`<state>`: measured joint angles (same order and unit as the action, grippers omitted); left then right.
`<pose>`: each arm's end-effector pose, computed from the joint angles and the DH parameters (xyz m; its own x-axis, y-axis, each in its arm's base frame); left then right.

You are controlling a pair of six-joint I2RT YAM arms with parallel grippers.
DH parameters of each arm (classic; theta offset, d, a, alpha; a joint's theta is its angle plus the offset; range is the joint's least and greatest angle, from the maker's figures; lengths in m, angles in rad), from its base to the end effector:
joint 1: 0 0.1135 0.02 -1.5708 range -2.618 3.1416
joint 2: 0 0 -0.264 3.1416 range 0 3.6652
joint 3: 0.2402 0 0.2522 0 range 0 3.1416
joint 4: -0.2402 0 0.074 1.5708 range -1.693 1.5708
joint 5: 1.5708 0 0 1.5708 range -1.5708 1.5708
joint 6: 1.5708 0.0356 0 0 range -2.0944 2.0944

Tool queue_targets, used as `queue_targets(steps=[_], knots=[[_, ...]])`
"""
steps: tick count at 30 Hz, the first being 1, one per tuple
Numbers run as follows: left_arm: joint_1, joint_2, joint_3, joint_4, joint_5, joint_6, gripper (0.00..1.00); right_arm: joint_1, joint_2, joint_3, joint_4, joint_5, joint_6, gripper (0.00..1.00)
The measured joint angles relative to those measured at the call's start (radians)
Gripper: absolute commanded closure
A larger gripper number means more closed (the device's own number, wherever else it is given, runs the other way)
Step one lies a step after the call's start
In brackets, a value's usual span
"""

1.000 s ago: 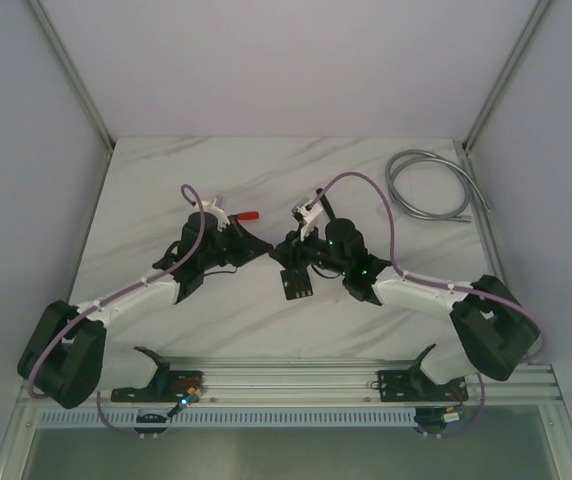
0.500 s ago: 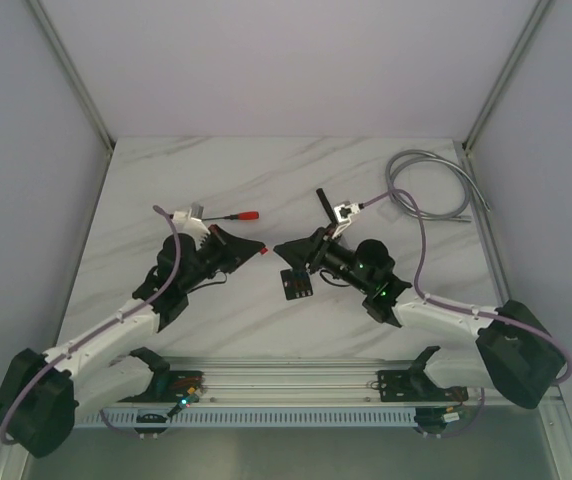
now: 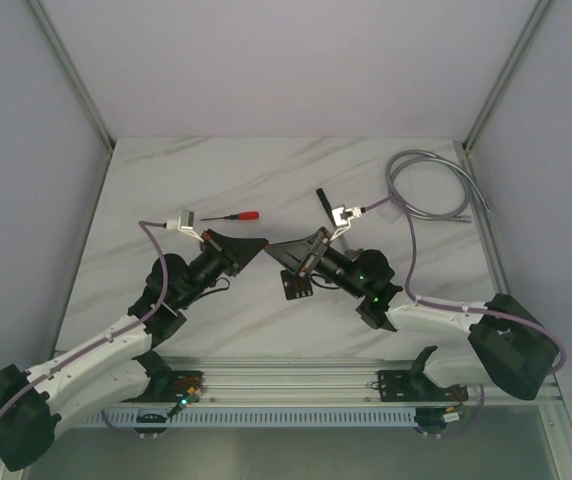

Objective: Snap on the fuse box
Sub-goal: Pick up the fuse from the center of the board, then install the fuse at the fuse box base.

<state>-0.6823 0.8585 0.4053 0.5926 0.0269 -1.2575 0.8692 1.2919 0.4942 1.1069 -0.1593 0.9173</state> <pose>0.1565 -0.1284 0.2752 -0.5861 -0.7491 -0.3088 0.3032 0.1506 -0.9409 0.1669 0.2063 0.2671 -0.5568 0.5556 -0.6175 -0.6737 0.1327 0.7270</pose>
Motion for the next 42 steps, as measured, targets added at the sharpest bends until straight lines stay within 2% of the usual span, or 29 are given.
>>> queue_targets(steps=[9,17,21,25,27,32,37,42], knots=[[-0.038,-0.043,-0.016,0.043,-0.062,-0.016,1.0,0.012,0.002,-0.012,0.079,0.019,0.015,0.76],[-0.052,-0.044,-0.034,0.091,-0.09,-0.037,1.0,0.016,0.019,-0.012,0.122,0.026,0.022,0.89],[-0.061,-0.044,-0.047,0.122,-0.103,-0.045,0.99,0.016,0.02,-0.012,0.132,0.026,0.021,0.99],[-0.065,-0.044,-0.053,0.131,-0.114,-0.048,0.82,0.018,0.02,-0.012,0.13,0.025,0.017,1.0],[-0.066,-0.045,-0.055,0.121,-0.122,-0.043,0.68,0.018,0.017,-0.012,0.109,0.025,0.003,1.0],[-0.07,-0.067,-0.044,-0.024,-0.182,0.027,0.55,0.019,-0.036,0.032,-0.129,0.027,-0.072,1.0],[-0.07,-0.106,-0.012,-0.211,-0.258,0.156,0.41,0.016,-0.102,0.14,-0.496,0.062,-0.174,1.0],[-0.066,-0.126,0.013,-0.38,-0.337,0.293,0.31,0.005,-0.109,0.27,-0.875,0.127,-0.261,1.0]])
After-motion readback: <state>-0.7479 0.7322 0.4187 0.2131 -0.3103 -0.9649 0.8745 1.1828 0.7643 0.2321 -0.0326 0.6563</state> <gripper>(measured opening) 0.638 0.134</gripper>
